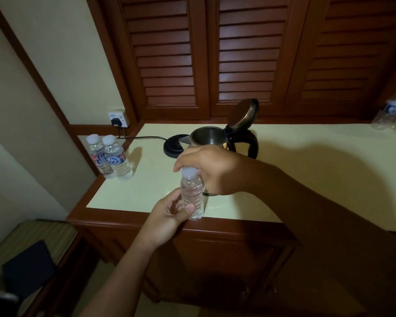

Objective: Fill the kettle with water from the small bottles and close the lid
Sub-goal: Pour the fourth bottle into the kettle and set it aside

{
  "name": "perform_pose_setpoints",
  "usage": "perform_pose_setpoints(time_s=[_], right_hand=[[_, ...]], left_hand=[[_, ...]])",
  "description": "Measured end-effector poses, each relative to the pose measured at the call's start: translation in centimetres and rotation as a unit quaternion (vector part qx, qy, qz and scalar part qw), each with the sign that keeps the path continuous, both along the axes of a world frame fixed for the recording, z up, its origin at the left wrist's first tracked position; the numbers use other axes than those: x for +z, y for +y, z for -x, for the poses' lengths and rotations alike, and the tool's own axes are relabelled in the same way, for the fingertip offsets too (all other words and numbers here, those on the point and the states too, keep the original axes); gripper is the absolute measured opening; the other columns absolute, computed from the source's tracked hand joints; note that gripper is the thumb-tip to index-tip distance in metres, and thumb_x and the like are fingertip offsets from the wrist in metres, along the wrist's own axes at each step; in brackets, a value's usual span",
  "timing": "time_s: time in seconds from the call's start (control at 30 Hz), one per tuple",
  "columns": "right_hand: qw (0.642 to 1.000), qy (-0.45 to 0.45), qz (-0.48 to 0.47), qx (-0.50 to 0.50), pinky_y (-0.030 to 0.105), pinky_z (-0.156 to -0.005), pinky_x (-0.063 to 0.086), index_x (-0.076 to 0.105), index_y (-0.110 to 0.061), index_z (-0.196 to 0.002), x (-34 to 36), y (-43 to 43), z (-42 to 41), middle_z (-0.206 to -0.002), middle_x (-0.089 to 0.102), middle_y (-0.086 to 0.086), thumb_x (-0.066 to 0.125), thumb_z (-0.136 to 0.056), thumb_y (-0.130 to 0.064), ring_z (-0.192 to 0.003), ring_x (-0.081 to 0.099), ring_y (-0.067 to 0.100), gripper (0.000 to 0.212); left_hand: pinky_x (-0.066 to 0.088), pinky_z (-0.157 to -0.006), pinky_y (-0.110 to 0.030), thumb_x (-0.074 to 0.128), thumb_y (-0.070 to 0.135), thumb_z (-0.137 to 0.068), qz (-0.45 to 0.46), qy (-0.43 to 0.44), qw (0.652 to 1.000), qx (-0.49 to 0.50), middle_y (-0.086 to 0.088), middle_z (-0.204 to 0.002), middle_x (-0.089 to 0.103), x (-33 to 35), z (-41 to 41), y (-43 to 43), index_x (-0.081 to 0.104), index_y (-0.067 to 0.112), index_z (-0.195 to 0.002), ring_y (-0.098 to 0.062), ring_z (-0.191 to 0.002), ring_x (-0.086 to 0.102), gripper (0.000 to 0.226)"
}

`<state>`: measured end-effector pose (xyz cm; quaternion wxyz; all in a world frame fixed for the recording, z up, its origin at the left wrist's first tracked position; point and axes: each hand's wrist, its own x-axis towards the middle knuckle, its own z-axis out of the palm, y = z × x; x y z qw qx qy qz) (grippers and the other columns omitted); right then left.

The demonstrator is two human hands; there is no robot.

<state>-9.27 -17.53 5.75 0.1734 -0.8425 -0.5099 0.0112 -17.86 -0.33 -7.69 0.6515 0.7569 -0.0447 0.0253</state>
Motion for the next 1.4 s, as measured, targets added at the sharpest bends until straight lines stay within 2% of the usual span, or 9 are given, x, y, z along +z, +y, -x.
perform_pose_setpoints(time_s=[0.17,0.27,0.4,0.63,0.77,0.9,1.07,1.27,1.4], right_hand=[[0.994,-0.048,-0.009,-0.093,0.035,-0.098,0.048,0.062,-0.021,-0.132,-0.2,0.5,-0.3,-0.127,0.062,0.001,0.067,-0.090,-0.050,-0.115,0.056,0.019,0.052],[0.996,-0.026,-0.039,-0.071,0.034,-0.084,0.050,0.071,-0.019,-0.116,-0.6,0.5,-0.5,-0.108,0.064,0.000,0.069,-0.091,-0.041,-0.093,0.056,0.012,0.033],[0.987,0.023,-0.149,-0.054,0.006,-0.078,0.033,0.070,-0.016,-0.123,-1.2,-1.4,0.4,-0.114,0.060,-0.007,0.067,-0.093,-0.017,-0.088,0.051,-0.013,0.030],[0.922,0.147,-0.279,-0.224,0.017,-0.086,0.052,0.072,-0.028,-0.096,-8.5,-7.5,2.1,-0.103,0.067,-0.010,0.074,-0.091,-0.019,-0.096,0.067,0.005,0.011],[0.912,0.104,-0.230,-0.325,0.009,-0.082,0.041,0.070,-0.022,-0.086,-13.4,-8.8,0.8,-0.093,0.064,-0.011,0.075,-0.087,-0.030,-0.088,0.061,0.005,0.009],[0.931,0.020,-0.166,-0.324,0.040,-0.087,0.046,0.067,-0.027,-0.082,-15.5,-8.9,-0.1,-0.085,0.064,-0.015,0.065,-0.086,-0.040,-0.083,0.056,0.008,0.014],[0.939,-0.018,-0.109,-0.326,0.037,-0.099,0.038,0.057,-0.036,-0.092,-16.1,-8.6,-0.1,-0.099,0.060,-0.019,0.060,-0.089,-0.045,-0.097,0.053,0.006,0.010],[0.906,-0.006,0.005,-0.423,0.055,-0.124,0.015,0.027,-0.016,-0.153,-16.3,-8.0,0.6,-0.163,0.030,0.008,0.040,-0.084,-0.082,-0.151,0.025,0.031,0.096],[0.907,0.012,0.076,-0.414,0.058,-0.124,0.001,0.008,-0.009,-0.160,-16.1,-7.5,0.5,-0.170,0.007,0.012,0.018,-0.079,-0.094,-0.156,0.003,0.031,0.118]], left_hand=[[0.051,-0.102,-0.025,0.066,0.024,-0.097,-0.016,0.005,1.000,-0.004,0.002,-0.129,0.075,0.2,0.0,0.0,0.061,0.019,-0.140,-0.016,-0.124,0.069,0.043],[0.050,-0.104,-0.028,0.067,0.022,-0.098,-0.018,0.006,1.000,0.003,0.002,-0.130,0.075,0.0,0.0,0.1,0.061,0.020,-0.141,-0.017,-0.125,0.069,0.043],[0.050,-0.104,-0.025,0.067,0.020,-0.097,-0.021,0.006,1.000,0.009,0.003,-0.130,0.075,-0.2,-0.1,0.1,0.061,0.017,-0.141,-0.015,-0.125,0.068,0.045],[0.051,-0.108,-0.031,0.068,0.023,-0.097,-0.031,-0.003,0.999,0.011,0.004,-0.130,0.075,-0.6,-0.3,0.4,0.062,0.019,-0.141,-0.014,-0.125,0.068,0.045],[0.052,-0.102,-0.024,0.067,0.022,-0.095,-0.034,-0.009,0.999,0.011,0.004,-0.124,0.077,-0.8,-0.6,0.5,0.063,0.018,-0.137,-0.014,-0.119,0.071,0.043],[0.052,-0.101,-0.023,0.070,0.022,-0.097,-0.040,-0.012,0.999,0.007,0.002,-0.122,0.078,-1.1,-0.7,0.7,0.065,0.022,-0.134,-0.014,-0.116,0.072,0.037],[0.052,-0.104,-0.031,0.069,0.028,-0.095,-0.058,-0.015,0.998,0.005,0.004,-0.123,0.077,-0.9,-0.6,0.7,0.064,0.024,-0.136,-0.014,-0.118,0.071,0.041],[0.050,-0.107,-0.035,0.069,0.024,-0.097,-0.047,-0.009,0.999,0.010,0.003,-0.126,0.076,-0.8,-0.5,0.6,0.064,0.026,-0.136,-0.016,-0.121,0.070,0.039],[0.052,-0.104,-0.028,0.065,0.021,-0.096,-0.040,-0.010,0.999,0.028,0.005,-0.128,0.075,-0.8,-0.1,0.2,0.061,0.026,-0.138,-0.013,-0.122,0.069,0.042]])
